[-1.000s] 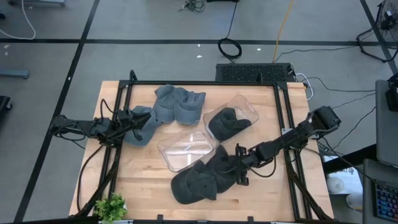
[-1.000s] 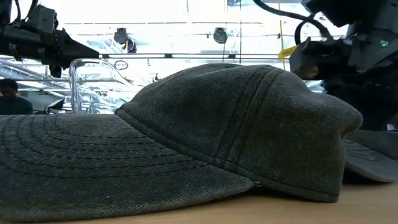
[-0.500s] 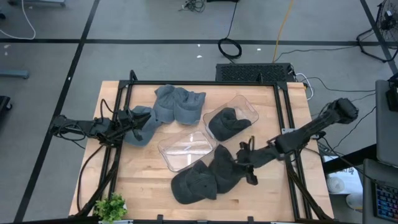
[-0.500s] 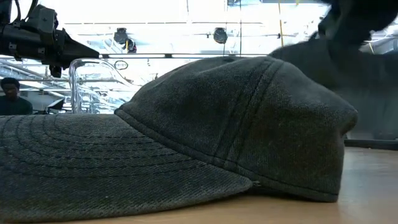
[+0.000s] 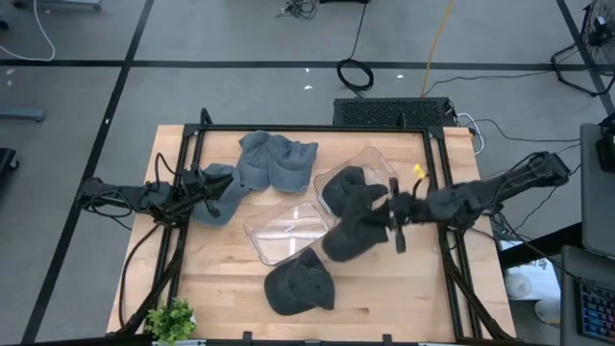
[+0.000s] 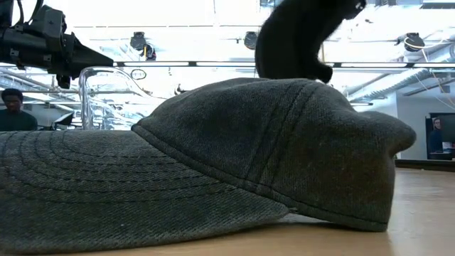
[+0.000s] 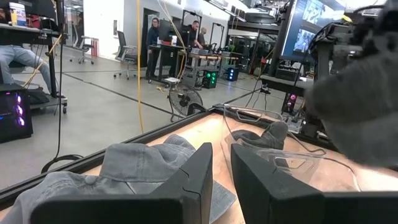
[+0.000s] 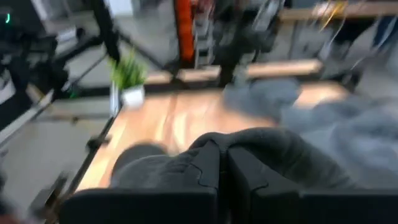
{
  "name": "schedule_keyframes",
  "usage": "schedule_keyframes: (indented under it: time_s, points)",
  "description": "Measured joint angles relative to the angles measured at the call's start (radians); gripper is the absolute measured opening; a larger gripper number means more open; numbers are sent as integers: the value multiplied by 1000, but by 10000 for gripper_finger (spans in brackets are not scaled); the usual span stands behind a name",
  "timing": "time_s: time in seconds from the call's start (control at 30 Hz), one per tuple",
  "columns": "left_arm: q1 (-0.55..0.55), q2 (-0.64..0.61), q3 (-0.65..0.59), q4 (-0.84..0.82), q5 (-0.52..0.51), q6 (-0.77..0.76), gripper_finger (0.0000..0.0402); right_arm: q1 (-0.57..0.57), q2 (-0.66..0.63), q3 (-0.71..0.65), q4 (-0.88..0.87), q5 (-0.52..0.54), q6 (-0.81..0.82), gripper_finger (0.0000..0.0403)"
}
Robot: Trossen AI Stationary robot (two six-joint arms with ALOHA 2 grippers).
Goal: Pick & Place hat
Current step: Put the right black cap into the top transparent bin
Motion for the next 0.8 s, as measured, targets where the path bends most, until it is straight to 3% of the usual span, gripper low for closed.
schedule_keyframes:
  time_s: [0.17,0.4,0.57,0.8]
  points:
    - [0,0,0,0,0,0,67,-146,-56,0,-12,-9,-148,0]
    - [0,0,0,0,0,0,67,-355,-54,0,-50,-167,-298,0]
    - [0,0,0,0,0,0,67,-482,-23,0,-135,-322,-308,0]
    - [0,0,0,0,0,0,67,-561,69,0,-199,-440,-340,0]
